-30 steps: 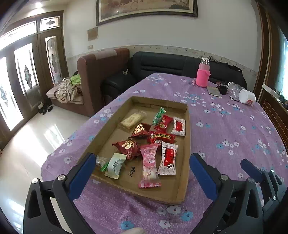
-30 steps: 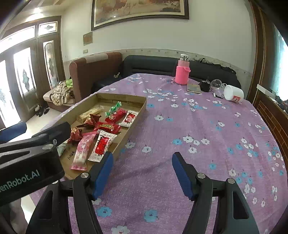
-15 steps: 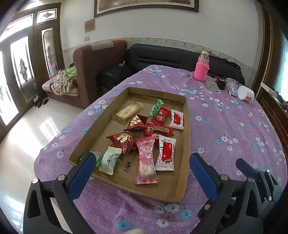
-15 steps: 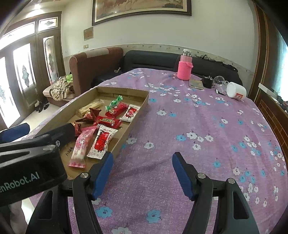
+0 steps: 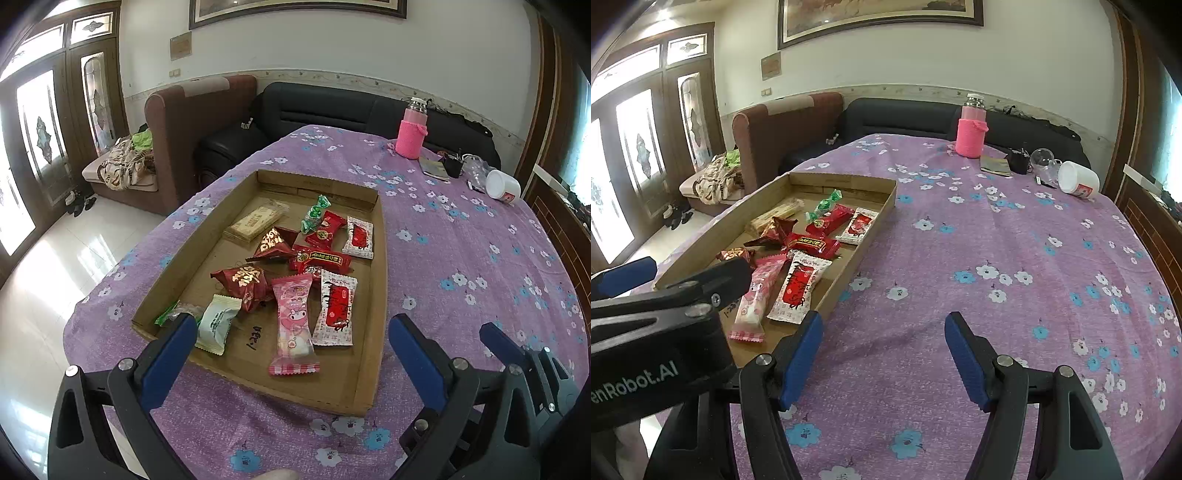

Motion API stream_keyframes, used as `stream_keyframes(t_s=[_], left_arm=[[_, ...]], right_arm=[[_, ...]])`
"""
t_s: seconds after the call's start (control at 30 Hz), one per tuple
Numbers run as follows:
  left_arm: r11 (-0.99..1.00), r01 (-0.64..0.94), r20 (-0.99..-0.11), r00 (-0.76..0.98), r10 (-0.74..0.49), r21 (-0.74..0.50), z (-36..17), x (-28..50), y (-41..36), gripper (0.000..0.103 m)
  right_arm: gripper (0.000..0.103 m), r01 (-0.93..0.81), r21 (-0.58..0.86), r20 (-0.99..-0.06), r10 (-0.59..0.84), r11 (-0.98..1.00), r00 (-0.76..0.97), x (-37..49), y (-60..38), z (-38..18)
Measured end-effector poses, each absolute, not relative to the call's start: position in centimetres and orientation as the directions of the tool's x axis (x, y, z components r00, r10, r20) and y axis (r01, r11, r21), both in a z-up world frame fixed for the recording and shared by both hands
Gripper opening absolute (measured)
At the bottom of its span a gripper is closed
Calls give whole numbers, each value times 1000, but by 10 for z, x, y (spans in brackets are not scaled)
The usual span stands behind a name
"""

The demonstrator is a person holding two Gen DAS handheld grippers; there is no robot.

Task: Organize snacks

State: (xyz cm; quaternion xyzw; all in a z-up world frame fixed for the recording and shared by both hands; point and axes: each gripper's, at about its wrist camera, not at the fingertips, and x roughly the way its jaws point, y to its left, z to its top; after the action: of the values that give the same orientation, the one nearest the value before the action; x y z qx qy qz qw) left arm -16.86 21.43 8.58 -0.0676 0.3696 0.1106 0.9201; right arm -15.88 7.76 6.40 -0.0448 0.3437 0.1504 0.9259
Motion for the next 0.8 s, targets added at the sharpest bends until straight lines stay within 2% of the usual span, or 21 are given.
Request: stream_keyframes(t_s=[0.8], left_arm=[[964, -255, -715, 688, 125, -76, 76, -164, 218, 103]], right_arm=[[73, -327, 4, -662, 247, 945, 707, -160, 86, 57]])
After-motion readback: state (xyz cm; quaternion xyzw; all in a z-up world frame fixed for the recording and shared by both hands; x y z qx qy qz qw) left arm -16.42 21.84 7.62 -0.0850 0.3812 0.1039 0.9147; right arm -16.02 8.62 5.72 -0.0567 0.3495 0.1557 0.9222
